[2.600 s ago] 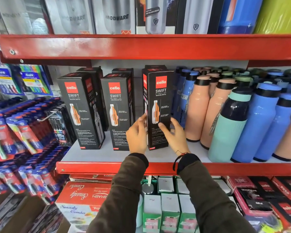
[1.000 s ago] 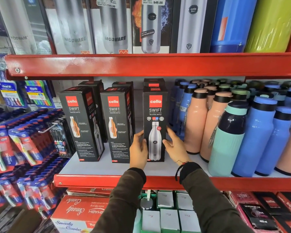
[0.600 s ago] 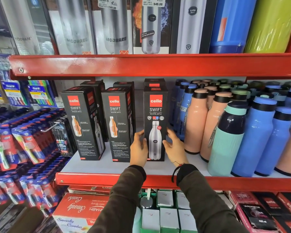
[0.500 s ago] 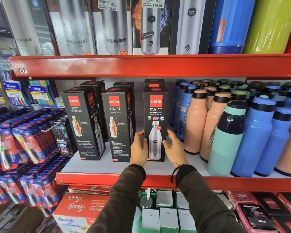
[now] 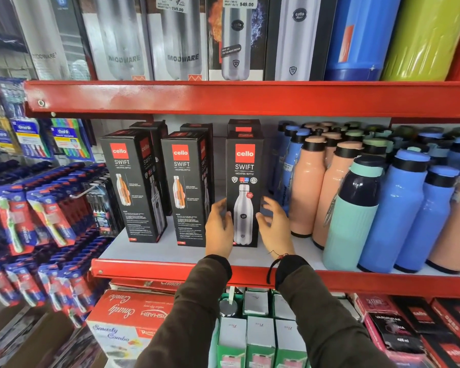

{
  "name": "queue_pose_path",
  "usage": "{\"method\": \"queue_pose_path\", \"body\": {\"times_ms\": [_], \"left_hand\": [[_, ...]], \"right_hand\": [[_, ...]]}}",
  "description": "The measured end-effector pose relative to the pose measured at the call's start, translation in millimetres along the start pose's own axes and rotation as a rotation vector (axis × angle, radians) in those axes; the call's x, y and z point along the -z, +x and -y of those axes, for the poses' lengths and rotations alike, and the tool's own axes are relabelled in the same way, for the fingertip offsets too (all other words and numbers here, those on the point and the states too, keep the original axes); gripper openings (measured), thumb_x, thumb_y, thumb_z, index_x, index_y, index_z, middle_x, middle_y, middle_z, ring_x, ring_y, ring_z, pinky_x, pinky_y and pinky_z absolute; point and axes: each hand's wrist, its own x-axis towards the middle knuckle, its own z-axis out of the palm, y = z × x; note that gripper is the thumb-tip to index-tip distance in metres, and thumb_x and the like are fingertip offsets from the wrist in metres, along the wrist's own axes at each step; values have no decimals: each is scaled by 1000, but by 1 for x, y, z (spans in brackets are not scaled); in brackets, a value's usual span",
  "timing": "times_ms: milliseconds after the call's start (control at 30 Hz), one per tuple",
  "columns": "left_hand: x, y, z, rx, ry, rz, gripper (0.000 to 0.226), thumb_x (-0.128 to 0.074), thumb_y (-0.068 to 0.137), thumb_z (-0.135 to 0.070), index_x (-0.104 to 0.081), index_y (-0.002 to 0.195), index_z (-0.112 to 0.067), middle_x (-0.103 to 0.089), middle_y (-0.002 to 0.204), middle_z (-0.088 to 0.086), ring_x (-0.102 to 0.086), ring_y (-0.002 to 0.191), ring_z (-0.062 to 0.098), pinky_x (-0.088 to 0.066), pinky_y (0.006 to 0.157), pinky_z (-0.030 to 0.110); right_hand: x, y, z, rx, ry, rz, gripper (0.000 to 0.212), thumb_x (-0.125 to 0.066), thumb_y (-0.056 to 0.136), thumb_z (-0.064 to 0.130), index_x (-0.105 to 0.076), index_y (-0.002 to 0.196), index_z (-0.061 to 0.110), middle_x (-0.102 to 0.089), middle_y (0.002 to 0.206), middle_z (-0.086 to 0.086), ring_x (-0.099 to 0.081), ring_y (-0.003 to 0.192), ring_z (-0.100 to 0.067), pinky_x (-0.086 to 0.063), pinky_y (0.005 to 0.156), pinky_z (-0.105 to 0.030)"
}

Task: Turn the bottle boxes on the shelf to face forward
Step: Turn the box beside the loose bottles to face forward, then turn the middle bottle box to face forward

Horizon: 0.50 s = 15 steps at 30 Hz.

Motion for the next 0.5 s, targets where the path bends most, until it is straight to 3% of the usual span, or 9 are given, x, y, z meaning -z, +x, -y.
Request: {"method": "queue_pose_path", "body": {"times_ms": [133,333,433,500], "left_hand": [[2,-11,-7,-60,-19,-88,35,-48,102,-18,-49,137,-16,-59,135,0,-54,123,7,-43,109,28],[21,-16,-15,-163,-80,-206,29,-46,103,-16,-53,132,-16,-61,125,-2,-57,116,0,-43,95,8],[37,-9,-9,-186,-107,-262,29,-45,103,-12,-55,130,-14,-62,123,1,-59,113,6,-46,93,16],[50,0,-3,-182,-88,-314,29,-45,102,-13,-56,129,-15,-61,124,0,-58,114,13,-50,95,31]], "right_hand": [[2,-11,4,56,13,-115,28,-59,95,11,-60,122,17,-62,112,-2,-59,87,-5,-52,83,-29],[-13,-25,18,145,75,-118,21,-59,95,11,-62,114,19,-65,96,6,-60,82,3,-45,67,-7],[-30,-26,26,162,93,-86,22,-59,96,14,-64,116,20,-67,102,9,-63,89,1,-47,72,-8],[-46,-24,30,156,106,-56,25,-59,96,13,-65,119,20,-70,109,5,-65,96,0,-51,80,-12]]}}
